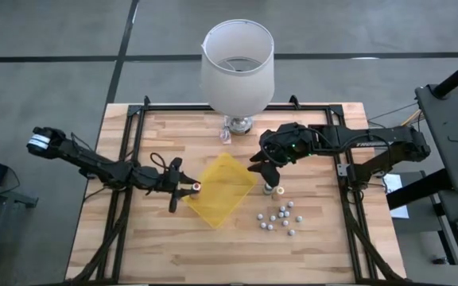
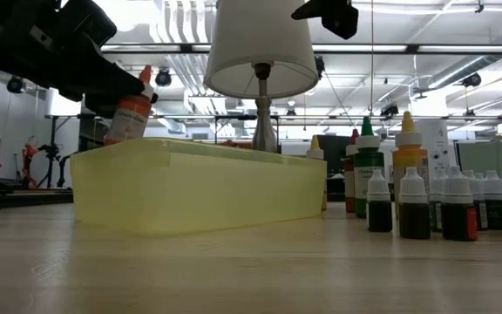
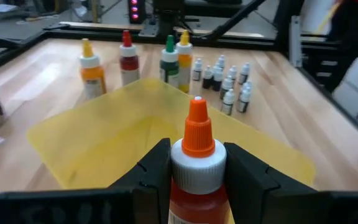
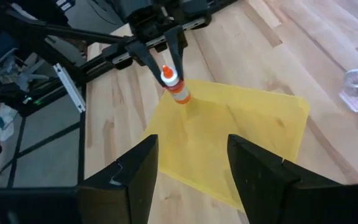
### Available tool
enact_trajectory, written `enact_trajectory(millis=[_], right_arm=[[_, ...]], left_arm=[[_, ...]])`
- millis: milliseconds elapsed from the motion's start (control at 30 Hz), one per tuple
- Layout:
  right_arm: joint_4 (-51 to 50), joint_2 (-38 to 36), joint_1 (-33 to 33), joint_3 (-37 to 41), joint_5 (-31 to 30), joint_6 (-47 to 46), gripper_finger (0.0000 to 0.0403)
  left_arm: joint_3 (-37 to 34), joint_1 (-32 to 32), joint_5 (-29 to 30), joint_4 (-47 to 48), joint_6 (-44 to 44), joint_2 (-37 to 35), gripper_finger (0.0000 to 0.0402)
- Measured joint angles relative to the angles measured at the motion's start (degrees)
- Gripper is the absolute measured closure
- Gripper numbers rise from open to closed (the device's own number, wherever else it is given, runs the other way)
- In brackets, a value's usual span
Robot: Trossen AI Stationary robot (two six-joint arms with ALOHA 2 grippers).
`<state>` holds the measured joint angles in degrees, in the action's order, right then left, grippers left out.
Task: Pick & Place food coloring
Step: Put the large orange food coloring bottle into the yellow bin
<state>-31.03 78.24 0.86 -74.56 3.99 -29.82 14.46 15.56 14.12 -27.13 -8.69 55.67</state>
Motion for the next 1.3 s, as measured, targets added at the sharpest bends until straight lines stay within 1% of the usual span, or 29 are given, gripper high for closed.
enact_trajectory(millis=[133,233,400,633,767,1000,1067,1300], right_arm=[[0.01,0.00,0.00,0.00,-1.24,0.00,0.0220],[0.02,0.00,-0.01,0.00,-1.35,0.00,0.0220],[0.02,0.00,0.00,0.00,-1.42,-0.02,0.0220],[0.00,0.00,0.00,0.00,-2.63,-0.02,0.0220],[0.02,0.00,-0.02,0.00,-2.84,-0.02,0.0220],[0.02,0.00,-0.02,0.00,-3.36,0.00,0.0220],[0.02,0.00,0.00,0.00,-4.19,-0.02,0.0220],[0.00,-0.02,0.00,0.00,-4.22,-0.02,0.0220]], left_arm=[[-1.23,0.39,2.77,-0.70,-0.30,0.11,0.0309],[-2.91,0.41,3.89,-3.54,-0.93,0.12,0.0309],[-4.21,0.45,4.73,-7.99,-1.06,0.10,0.0310],[-4.20,0.89,5.69,-8.00,-0.98,0.12,0.0310],[-4.20,1.33,5.72,-8.82,-1.44,1.33,0.0310],[-1.20,3.84,6.07,-10.45,-1.03,6.84,0.0310],[-0.48,4.60,7.36,-11.74,-0.91,8.96,0.0310],[-0.02,6.46,12.30,-17.94,-1.02,16.11,0.0310]])
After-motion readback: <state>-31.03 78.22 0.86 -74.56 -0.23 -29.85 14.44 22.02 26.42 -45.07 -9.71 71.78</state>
